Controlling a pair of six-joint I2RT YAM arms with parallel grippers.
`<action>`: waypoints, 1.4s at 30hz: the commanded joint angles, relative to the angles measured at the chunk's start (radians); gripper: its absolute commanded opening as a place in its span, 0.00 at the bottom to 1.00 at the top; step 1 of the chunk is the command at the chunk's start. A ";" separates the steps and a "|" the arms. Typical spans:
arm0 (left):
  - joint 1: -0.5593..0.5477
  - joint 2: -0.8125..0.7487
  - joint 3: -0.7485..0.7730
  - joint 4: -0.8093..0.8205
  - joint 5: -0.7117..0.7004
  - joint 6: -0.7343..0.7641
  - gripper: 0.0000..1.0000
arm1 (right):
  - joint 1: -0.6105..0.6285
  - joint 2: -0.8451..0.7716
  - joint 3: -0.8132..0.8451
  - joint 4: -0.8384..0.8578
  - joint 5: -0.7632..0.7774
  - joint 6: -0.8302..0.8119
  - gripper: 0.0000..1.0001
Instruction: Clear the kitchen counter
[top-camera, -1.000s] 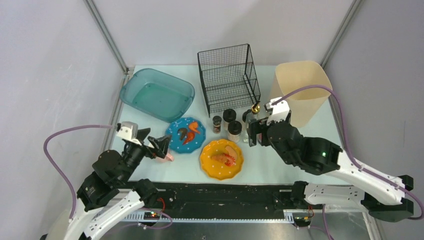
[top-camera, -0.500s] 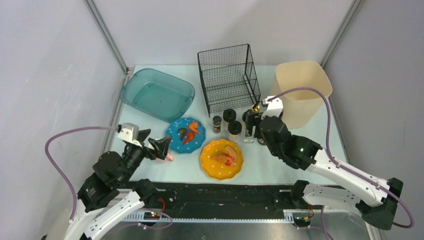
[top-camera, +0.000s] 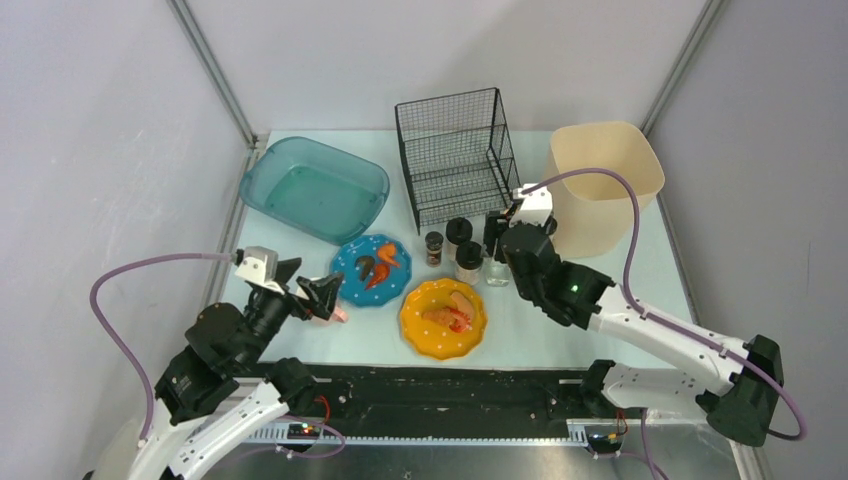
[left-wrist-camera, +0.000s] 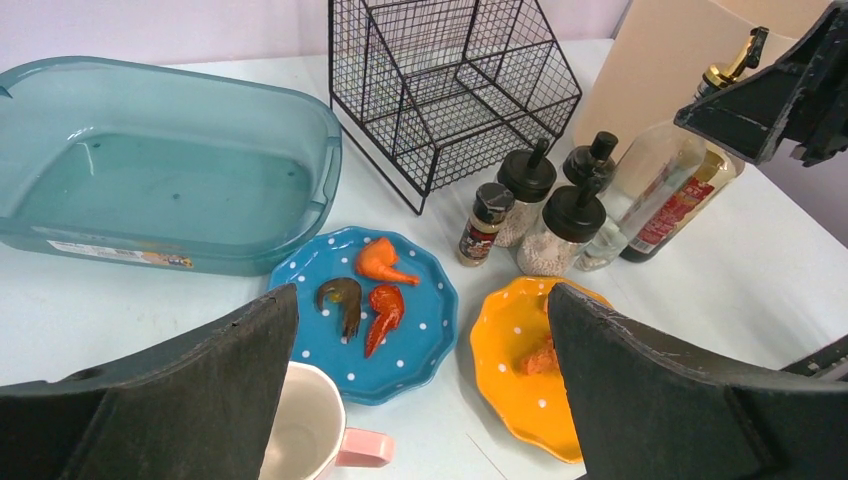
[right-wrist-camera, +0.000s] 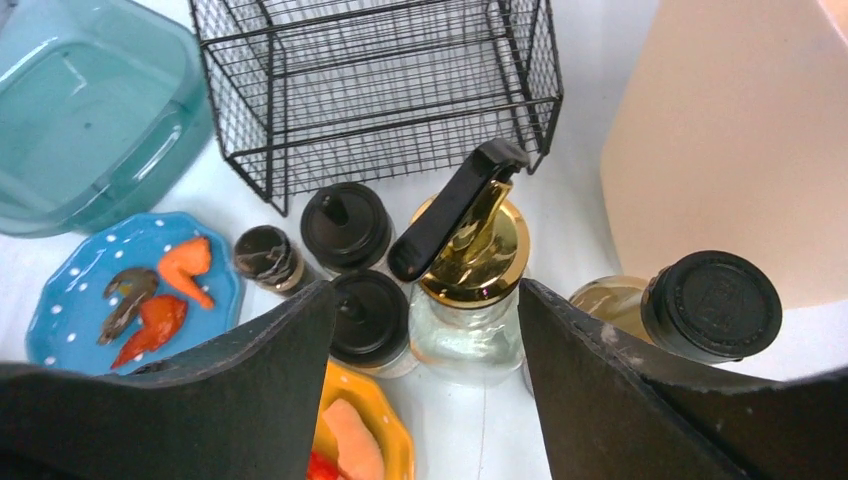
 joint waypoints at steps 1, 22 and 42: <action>0.008 -0.011 -0.007 0.026 0.011 0.029 0.98 | -0.022 0.021 -0.017 0.102 0.074 0.002 0.70; 0.023 0.001 -0.009 0.026 0.029 0.034 0.98 | -0.076 0.065 -0.055 0.216 0.050 -0.039 0.29; 0.028 0.002 -0.011 0.026 0.042 0.037 0.98 | 0.074 -0.006 0.092 0.203 0.198 -0.302 0.00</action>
